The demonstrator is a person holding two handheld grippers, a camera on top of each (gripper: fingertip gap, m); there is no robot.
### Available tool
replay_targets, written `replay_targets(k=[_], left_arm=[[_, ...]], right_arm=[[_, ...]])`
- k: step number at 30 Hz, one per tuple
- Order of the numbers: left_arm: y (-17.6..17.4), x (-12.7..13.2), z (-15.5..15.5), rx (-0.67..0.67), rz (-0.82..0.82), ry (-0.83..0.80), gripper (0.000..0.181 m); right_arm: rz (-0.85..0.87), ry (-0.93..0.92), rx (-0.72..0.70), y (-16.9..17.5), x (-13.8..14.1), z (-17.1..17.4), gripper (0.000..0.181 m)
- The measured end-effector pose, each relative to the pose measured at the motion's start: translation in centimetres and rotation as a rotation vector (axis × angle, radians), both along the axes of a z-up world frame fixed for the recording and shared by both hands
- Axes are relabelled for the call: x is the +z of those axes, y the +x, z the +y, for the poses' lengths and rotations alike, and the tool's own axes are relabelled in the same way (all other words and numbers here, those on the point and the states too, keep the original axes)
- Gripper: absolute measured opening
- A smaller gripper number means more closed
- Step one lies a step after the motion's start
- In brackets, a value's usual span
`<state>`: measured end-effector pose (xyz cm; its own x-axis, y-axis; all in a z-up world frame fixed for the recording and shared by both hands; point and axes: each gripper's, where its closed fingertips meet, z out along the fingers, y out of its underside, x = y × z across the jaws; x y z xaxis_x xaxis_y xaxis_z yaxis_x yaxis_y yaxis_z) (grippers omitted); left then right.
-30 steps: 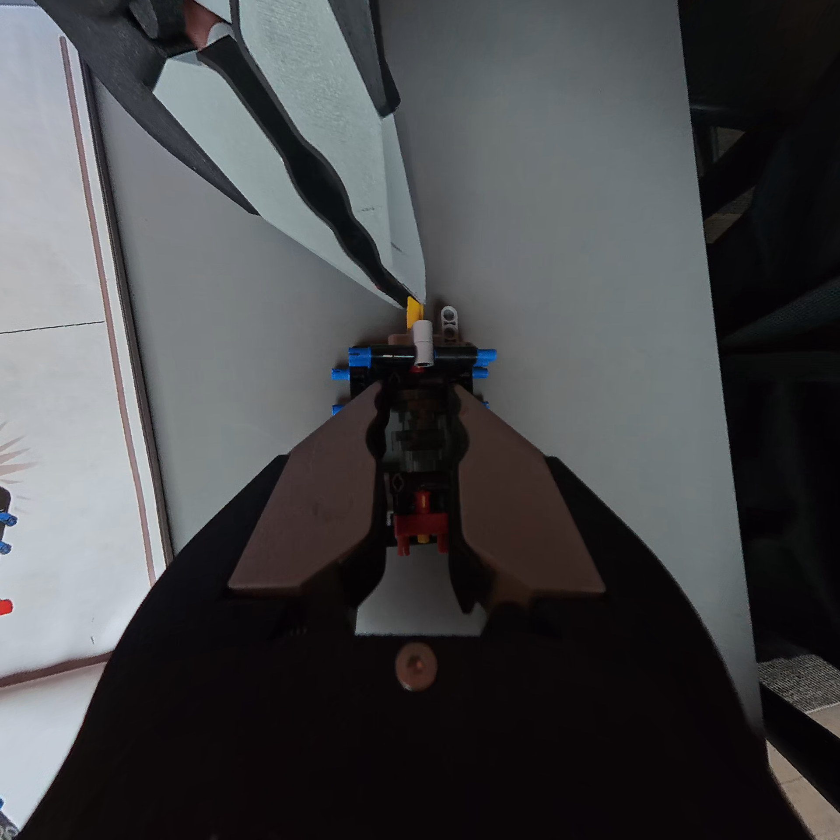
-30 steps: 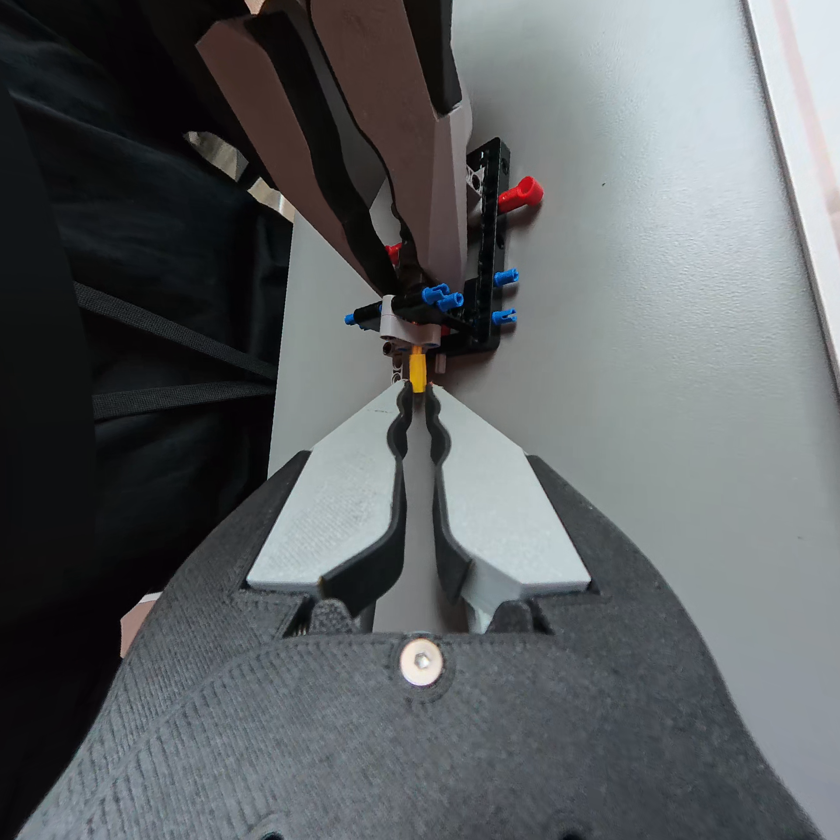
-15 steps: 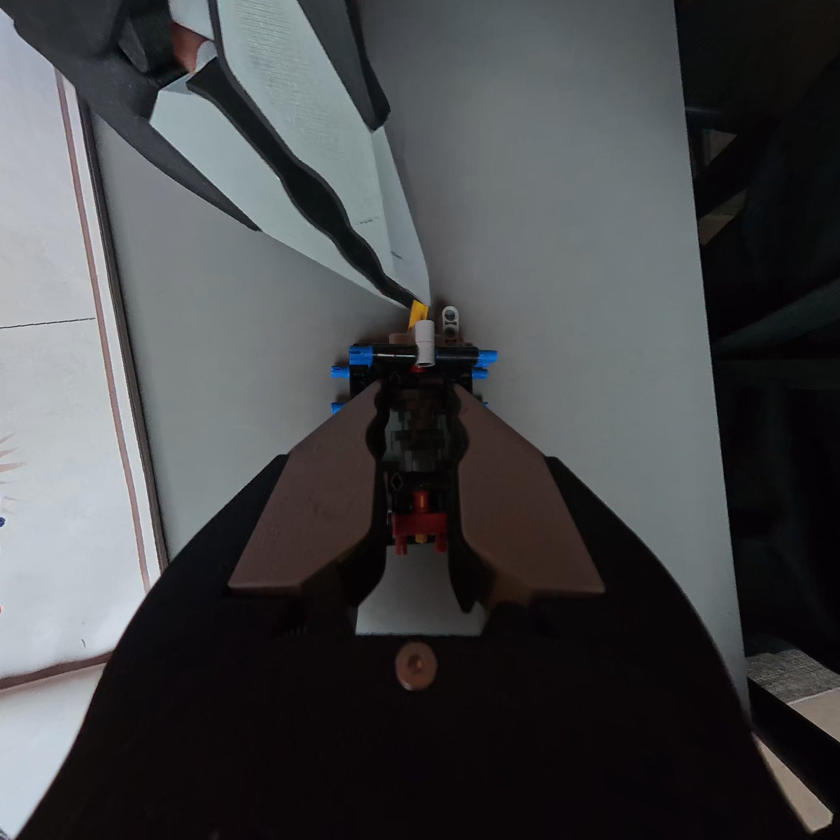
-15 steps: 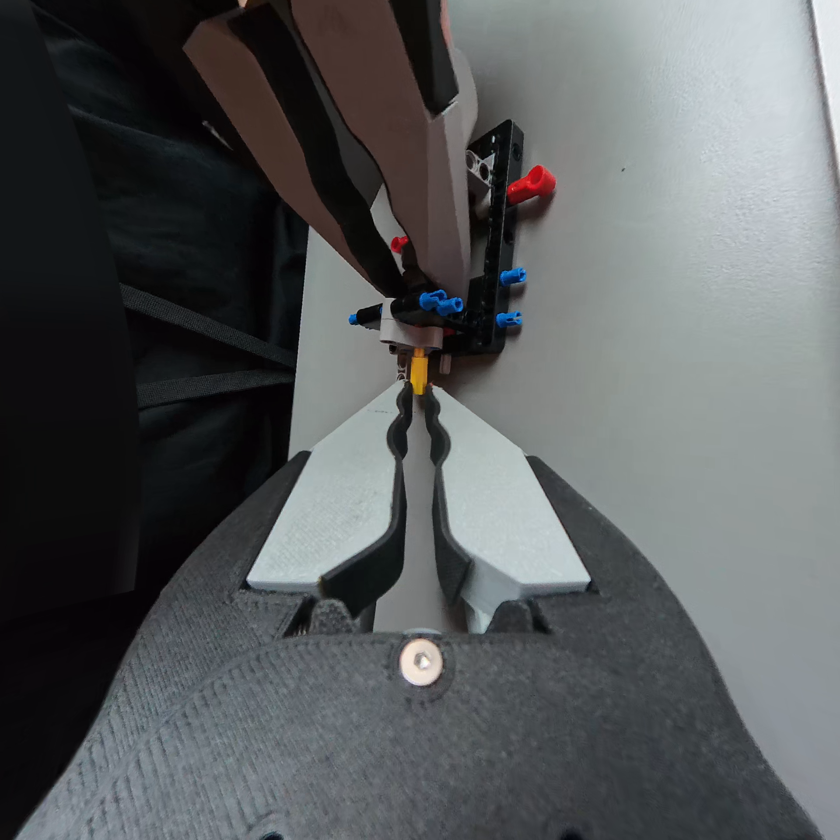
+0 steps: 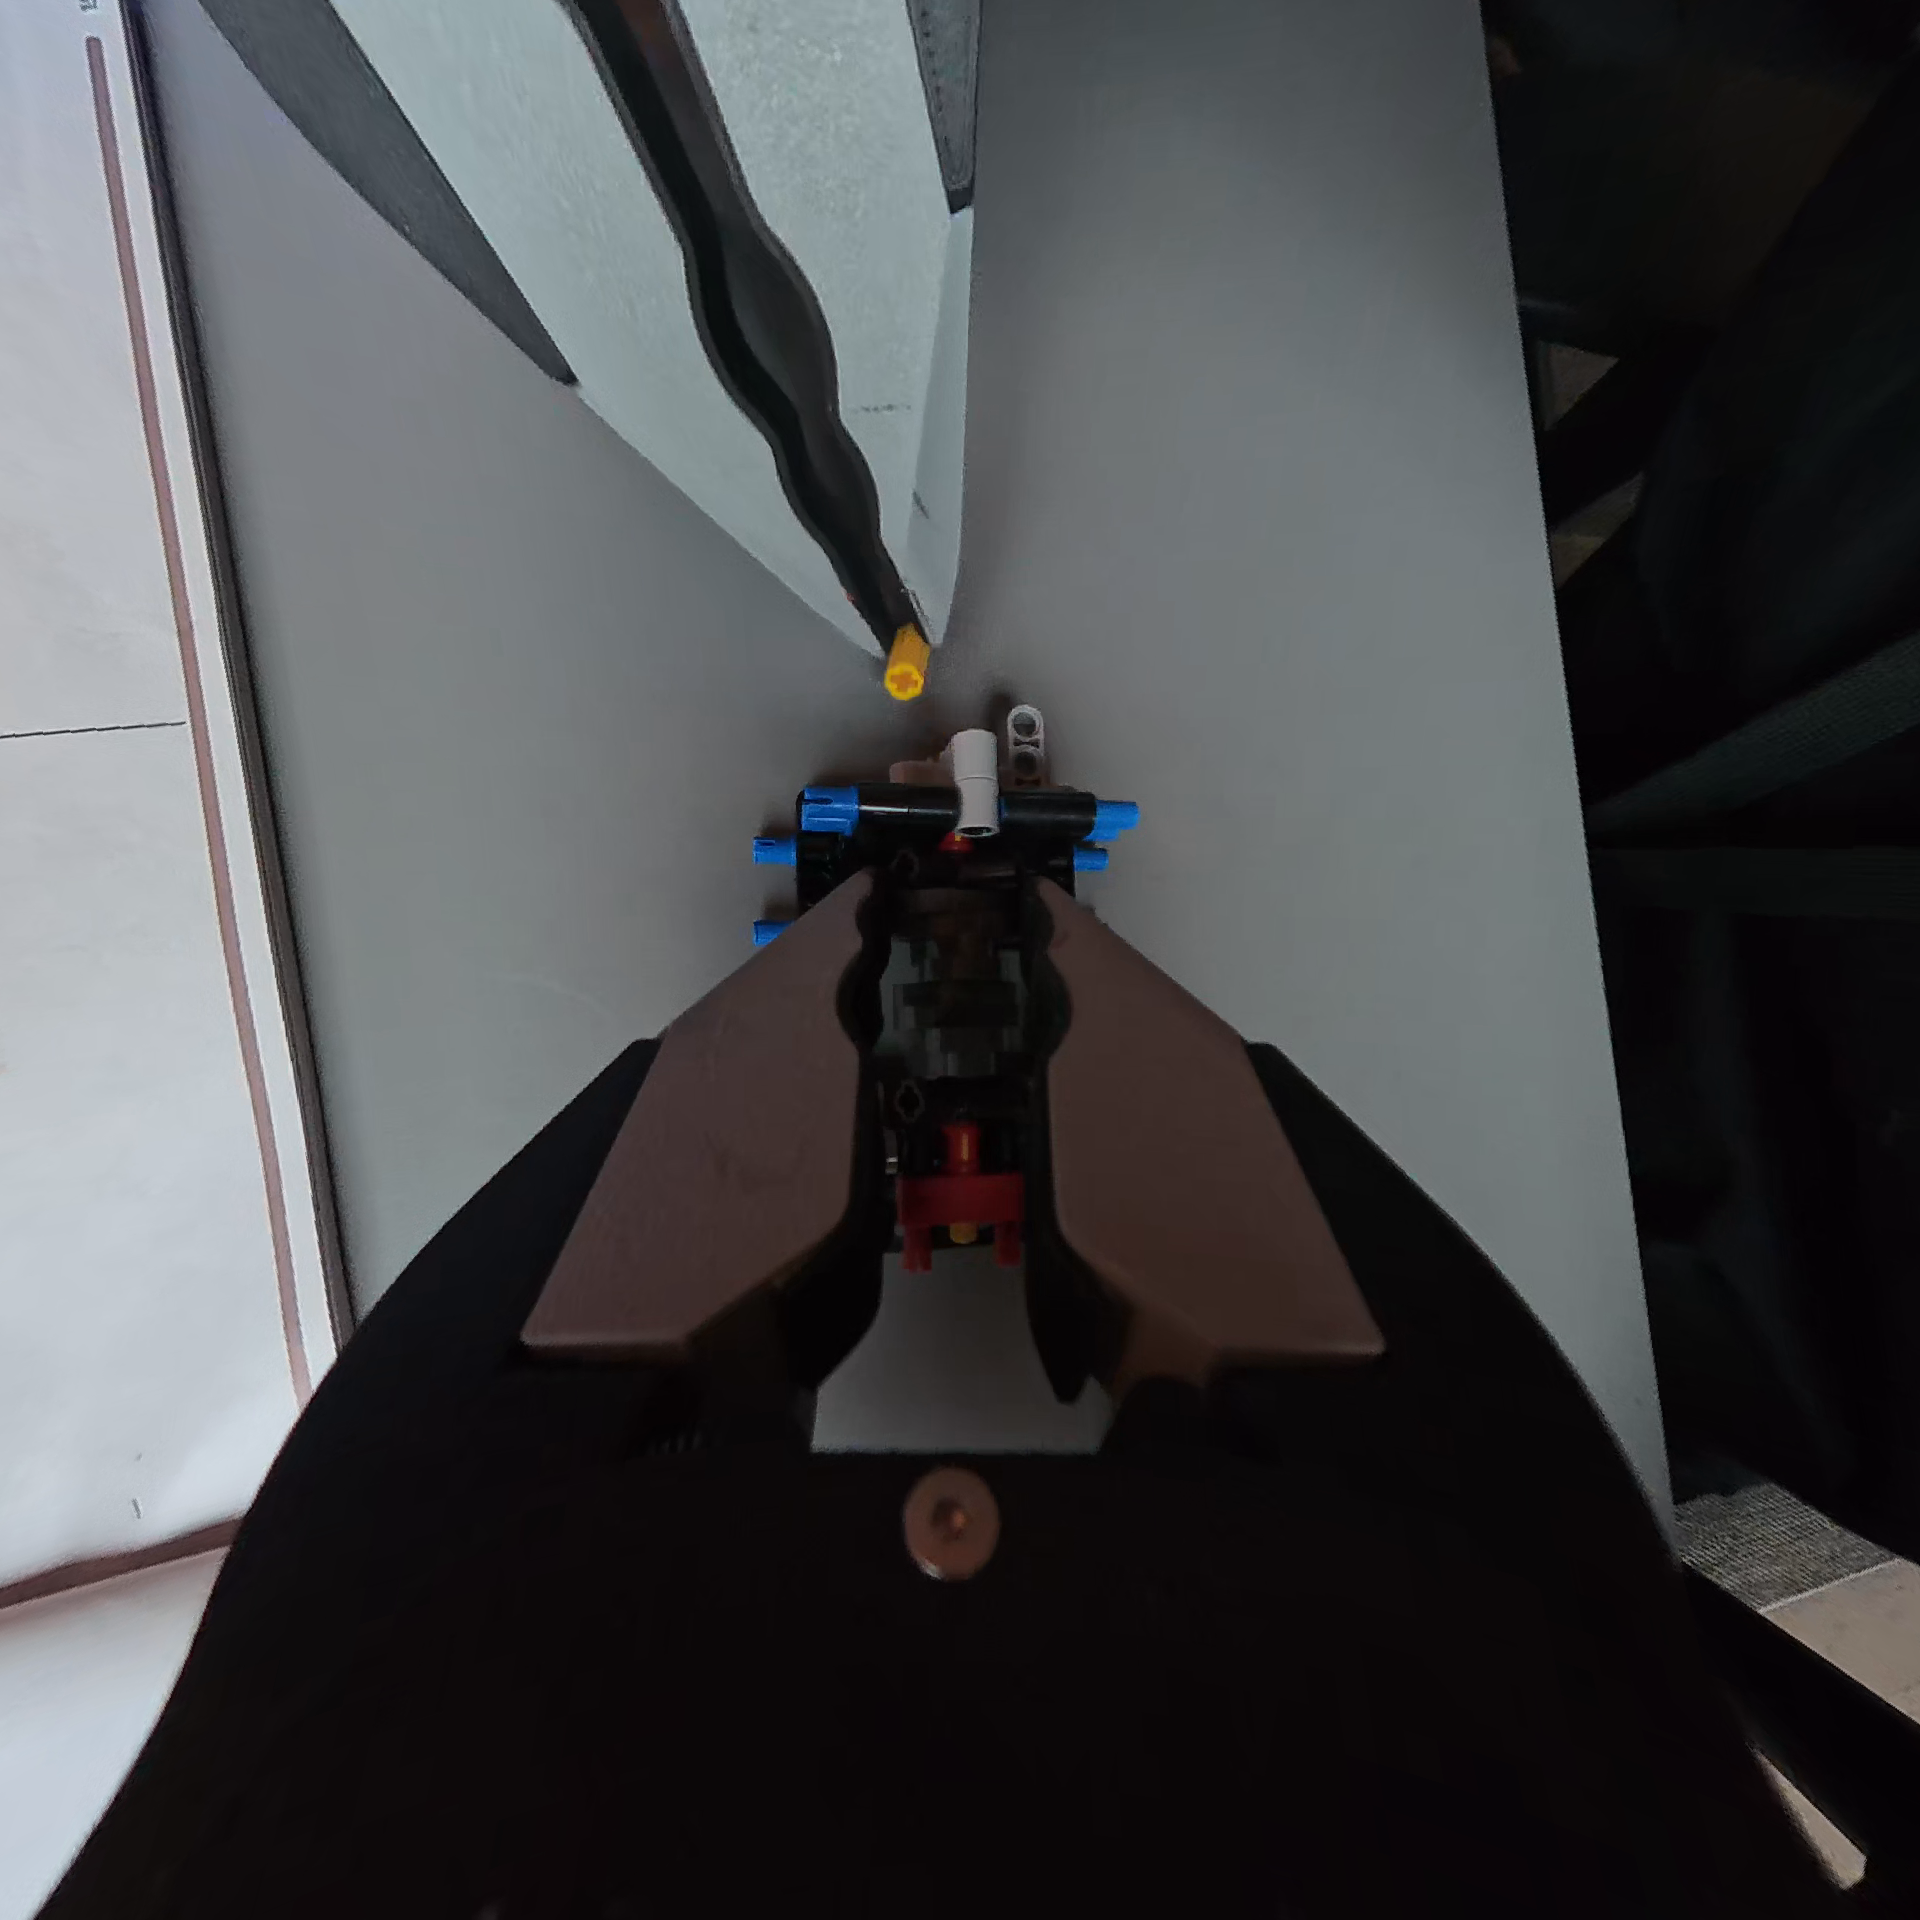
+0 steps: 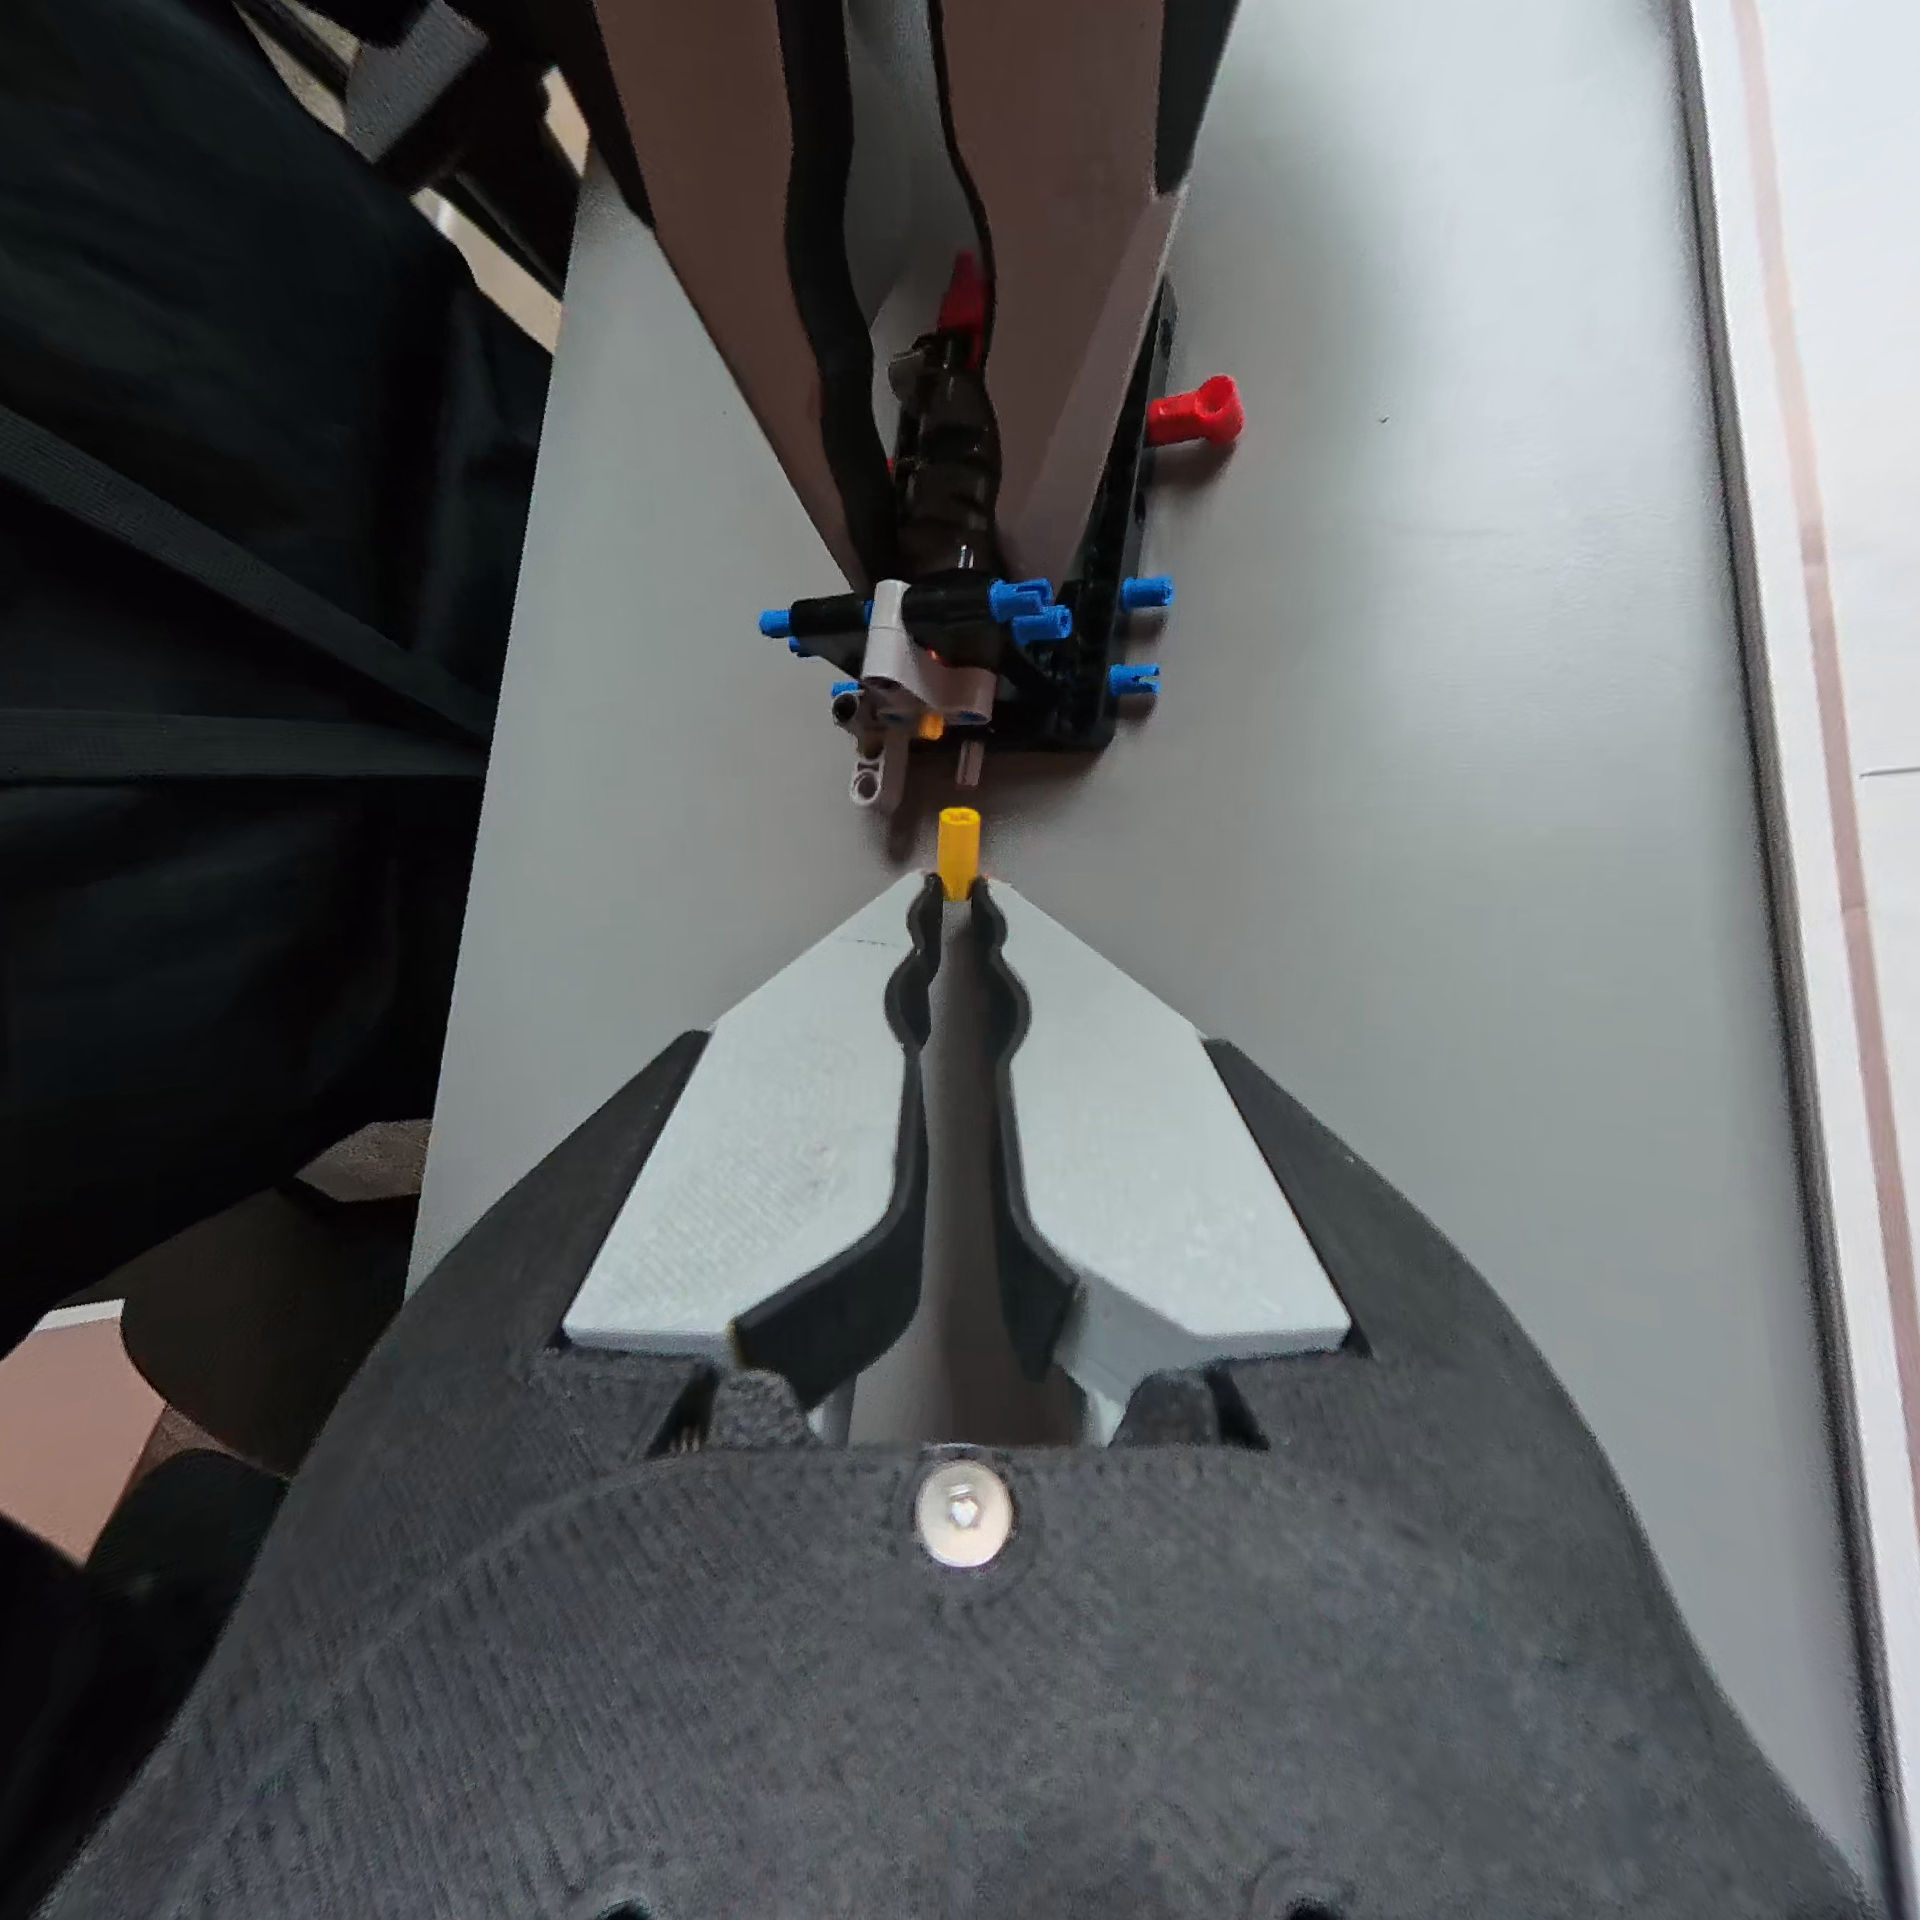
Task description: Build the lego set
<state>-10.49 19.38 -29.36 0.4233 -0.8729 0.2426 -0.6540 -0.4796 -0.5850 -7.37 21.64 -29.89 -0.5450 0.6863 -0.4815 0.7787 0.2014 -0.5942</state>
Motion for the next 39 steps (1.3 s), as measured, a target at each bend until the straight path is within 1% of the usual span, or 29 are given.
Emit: replay_targets(k=[4, 7, 8, 9, 12, 14, 16, 17, 20, 22, 25, 28, 39], left_arm=[[0.0, 0.0, 0.0, 0.002, 0.009, -0.017, 0.022], [-0.1, 0.0, -0.4, -0.003, 0.015, -0.026, 0.022], [-0.3, 0.1, -0.4, 0.001, 0.024, -0.024, 0.035], [-0.5, 0.3, -0.5, 0.007, 0.030, -0.018, 0.039], [-1.3, 1.5, -0.4, 0.031, 0.030, 0.022, 0.042], [-1.1, 3.0, 0.1, 0.057, -0.006, 0.060, 0.040], [0.5, 4.9, 0.3, 0.040, -0.069, 0.106, 0.021], [1.3, 5.4, 0.5, 0.027, -0.069, 0.136, 0.021], [2.6, 4.9, 0.9, -0.011, 0.008, 0.194, 0.022], [3.0, 4.4, 1.4, -0.010, 0.038, 0.196, 0.023], [4.2, 4.7, 1.1, -0.038, -0.004, 0.179, 0.015], [4.5, 4.4, 1.3, -0.045, 0.024, 0.214, 0.007], [4.7, 3.5, 1.3, -0.051, -0.002, 0.209, 0.005]], right_arm=[[0.035, -0.023, 0.000, 0.0, 1.1, 0.0, 0.002], [0.032, -0.032, -0.011, 0.2, 1.1, 0.0, 0.002], [0.034, -0.038, -0.015, 0.3, 1.2, -0.1, 0.002], [0.036, -0.045, -0.018, 0.5, 1.3, -0.3, 0.002], [0.051, -0.037, -0.046, 0.9, 1.6, -0.3, 0.002], [0.071, -0.040, -0.068, 0.9, 2.3, -0.2, 0.002], [0.092, -0.050, -0.078, 0.8, 3.3, -0.3, 0.002], [0.104, -0.051, -0.080, 0.8, 3.7, -0.4, 0.002], [0.123, -0.052, -0.086, 0.8, 4.6, -0.7, 0.002], [0.122, -0.053, -0.078, 1.0, 4.8, -1.0, 0.002], [0.111, -0.041, -0.069, 1.1, 4.6, -1.3, 0.002], [0.100, -0.050, -0.064, 1.2, 4.5, -1.4, 0.002], [0.083, -0.083, -0.060, 1.4, 4.2, -1.3, 0.002]])
